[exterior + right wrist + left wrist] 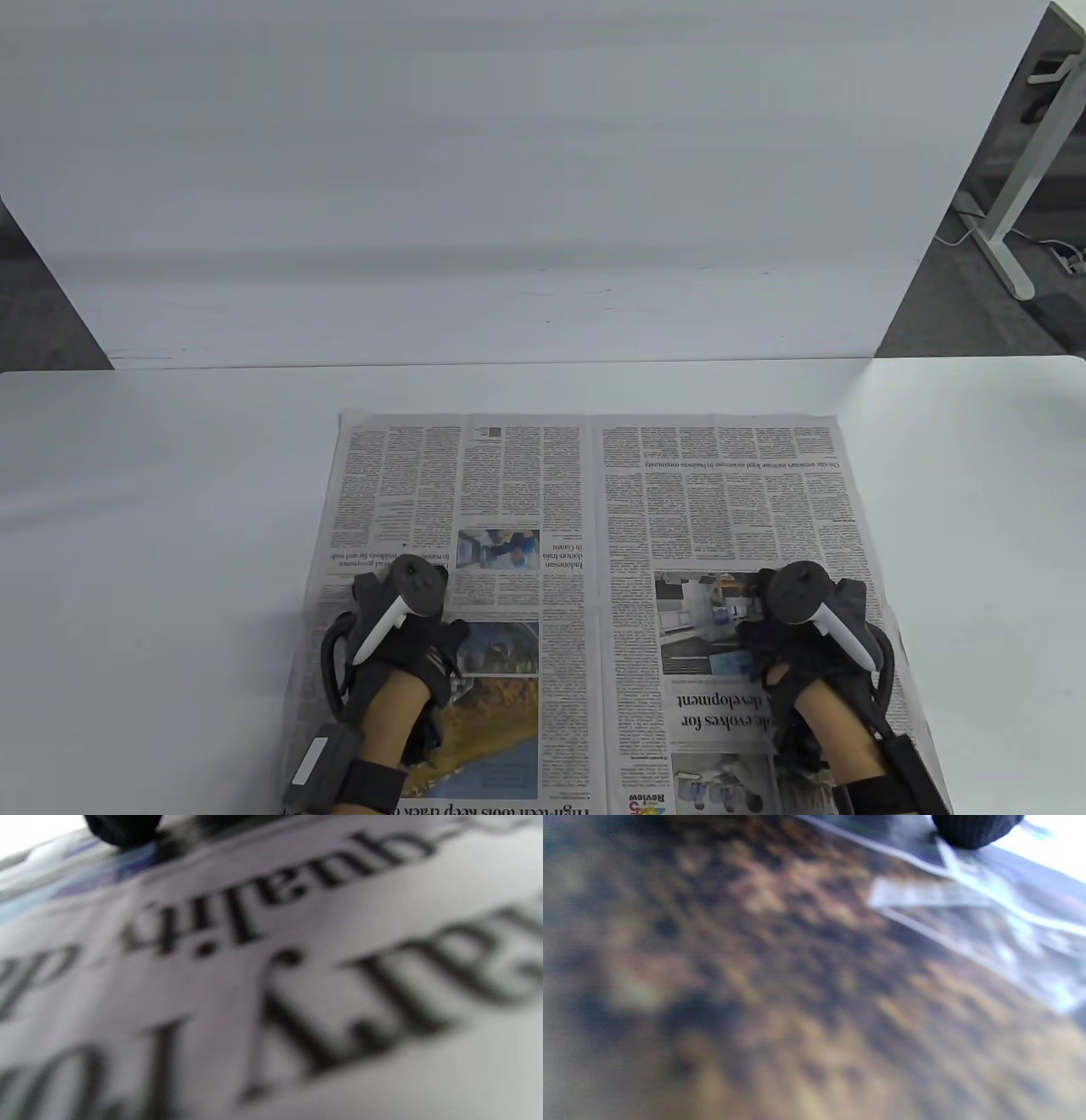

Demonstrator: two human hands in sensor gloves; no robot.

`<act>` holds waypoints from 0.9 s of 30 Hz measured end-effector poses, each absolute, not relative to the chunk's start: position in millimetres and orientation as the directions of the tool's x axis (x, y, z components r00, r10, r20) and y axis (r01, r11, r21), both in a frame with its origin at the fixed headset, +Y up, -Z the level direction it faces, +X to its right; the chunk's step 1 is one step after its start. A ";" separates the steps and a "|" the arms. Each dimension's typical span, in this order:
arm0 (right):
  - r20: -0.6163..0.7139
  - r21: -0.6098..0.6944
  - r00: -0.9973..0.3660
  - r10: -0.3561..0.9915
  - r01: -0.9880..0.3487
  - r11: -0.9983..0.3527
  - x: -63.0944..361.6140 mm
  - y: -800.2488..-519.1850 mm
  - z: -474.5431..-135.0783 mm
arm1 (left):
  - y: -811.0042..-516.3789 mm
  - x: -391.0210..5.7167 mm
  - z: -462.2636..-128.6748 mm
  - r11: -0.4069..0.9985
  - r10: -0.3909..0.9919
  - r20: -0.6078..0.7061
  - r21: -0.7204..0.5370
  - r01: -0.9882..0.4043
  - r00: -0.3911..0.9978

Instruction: Unfold folded newspaper and lay flat

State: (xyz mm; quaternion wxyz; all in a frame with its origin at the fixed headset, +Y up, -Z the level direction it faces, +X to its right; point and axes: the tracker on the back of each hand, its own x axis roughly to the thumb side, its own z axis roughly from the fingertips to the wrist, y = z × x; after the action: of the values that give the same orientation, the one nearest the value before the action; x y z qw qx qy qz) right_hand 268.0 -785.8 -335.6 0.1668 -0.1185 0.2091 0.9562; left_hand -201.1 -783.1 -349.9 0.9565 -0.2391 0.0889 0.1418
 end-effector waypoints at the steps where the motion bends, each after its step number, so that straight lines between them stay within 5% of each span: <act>1: -0.305 0.356 -0.913 0.271 -0.373 -0.857 271.3 -785.9 -335.8 | -783.2 -203.9 -350.3 0.844 0.231 -0.245 -0.430 -0.320 0.941; 17: -0.441 0.281 -0.848 0.295 -0.442 -0.852 317.3 -785.3 -337.7 | -783.8 -268.5 -348.5 0.837 0.239 -0.478 -0.339 -0.428 0.845; 27: -0.464 0.271 -0.834 0.297 -0.453 -0.849 323.5 -784.5 -337.8 | -782.8 -276.5 -347.5 0.833 0.236 -0.503 -0.336 -0.440 0.831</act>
State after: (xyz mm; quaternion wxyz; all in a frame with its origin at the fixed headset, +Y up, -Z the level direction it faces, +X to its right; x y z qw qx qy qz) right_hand 323.5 -784.5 -337.8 0.1997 -0.2071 0.1884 0.9390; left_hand -276.5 -782.8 -347.5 0.9301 -0.2248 0.2265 0.1817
